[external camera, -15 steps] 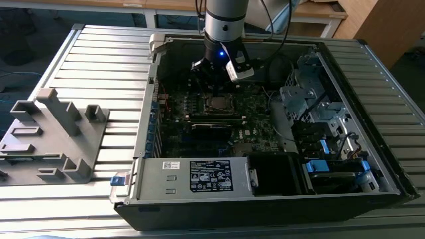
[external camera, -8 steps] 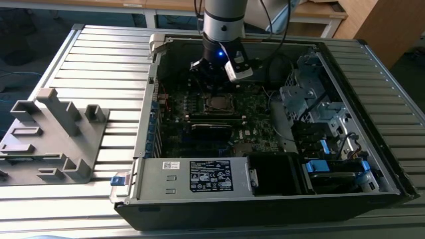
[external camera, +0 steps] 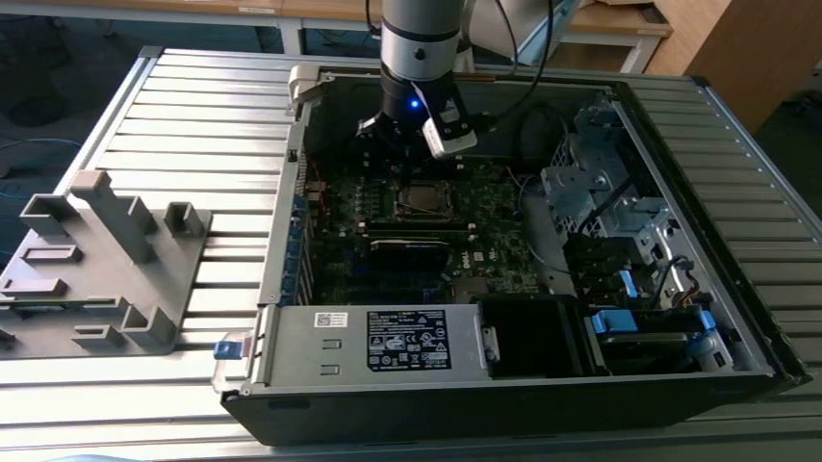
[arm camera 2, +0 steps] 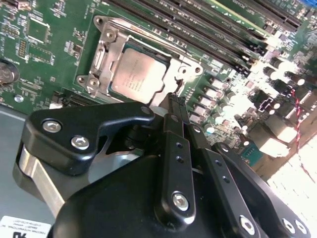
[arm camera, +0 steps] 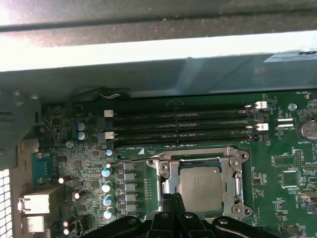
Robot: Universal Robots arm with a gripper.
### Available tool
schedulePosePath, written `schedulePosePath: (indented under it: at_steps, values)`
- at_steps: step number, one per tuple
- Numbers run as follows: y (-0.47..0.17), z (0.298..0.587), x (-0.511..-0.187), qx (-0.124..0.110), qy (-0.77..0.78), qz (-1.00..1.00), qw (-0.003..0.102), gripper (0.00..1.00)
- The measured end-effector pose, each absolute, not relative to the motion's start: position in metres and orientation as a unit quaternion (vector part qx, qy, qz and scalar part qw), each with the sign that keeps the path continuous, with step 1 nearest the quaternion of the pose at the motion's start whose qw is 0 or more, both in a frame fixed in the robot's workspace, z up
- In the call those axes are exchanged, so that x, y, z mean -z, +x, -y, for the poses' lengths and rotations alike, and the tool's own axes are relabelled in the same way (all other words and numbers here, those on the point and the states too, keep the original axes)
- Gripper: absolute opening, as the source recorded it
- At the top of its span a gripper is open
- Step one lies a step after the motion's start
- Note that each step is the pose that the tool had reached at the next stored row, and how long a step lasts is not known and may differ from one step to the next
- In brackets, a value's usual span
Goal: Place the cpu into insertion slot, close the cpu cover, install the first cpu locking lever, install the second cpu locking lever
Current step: 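Install the first cpu locking lever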
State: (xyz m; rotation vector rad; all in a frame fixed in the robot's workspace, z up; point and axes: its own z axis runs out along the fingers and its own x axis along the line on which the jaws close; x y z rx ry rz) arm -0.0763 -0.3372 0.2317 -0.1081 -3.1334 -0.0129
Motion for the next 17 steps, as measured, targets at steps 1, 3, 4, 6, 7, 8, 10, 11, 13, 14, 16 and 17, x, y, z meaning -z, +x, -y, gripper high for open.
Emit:
schedulePosePath:
  at_steps: [1, 3, 4, 6, 7, 8, 10, 11, 13, 14, 16, 17]
  values:
    - [-0.0763, 0.3372, -0.2317, 0.004, -0.034, 0.999, 0.003, 0.11]
    - [-0.0764, 0.3373, -0.2322, 0.004, -0.034, 0.999, 0.003, 0.11]
    - [-0.0764, 0.3373, -0.2330, 0.004, -0.034, 0.999, 0.003, 0.11]
    - [-0.0764, 0.3372, -0.2351, 0.004, -0.034, 0.999, 0.003, 0.11]
    - [-0.0764, 0.3372, -0.2359, 0.004, -0.034, 0.999, 0.003, 0.11]
    - [-0.0764, 0.3372, -0.2366, 0.004, -0.034, 0.999, 0.003, 0.11]
    - [-0.0764, 0.3372, -0.2371, 0.004, -0.034, 0.999, 0.003, 0.11]
    - [-0.0764, 0.3372, -0.2371, 0.004, -0.034, 0.999, 0.003, 0.11]
    - [-0.0764, 0.3372, -0.2372, 0.004, -0.034, 0.999, 0.003, 0.11]
    - [-0.0764, 0.3372, -0.2373, 0.004, -0.034, 0.999, 0.003, 0.11]
    - [-0.0764, 0.3372, -0.2373, 0.004, -0.034, 0.999, 0.003, 0.11]
    - [-0.0765, 0.3372, -0.2373, 0.004, -0.034, 0.999, 0.003, 0.11]
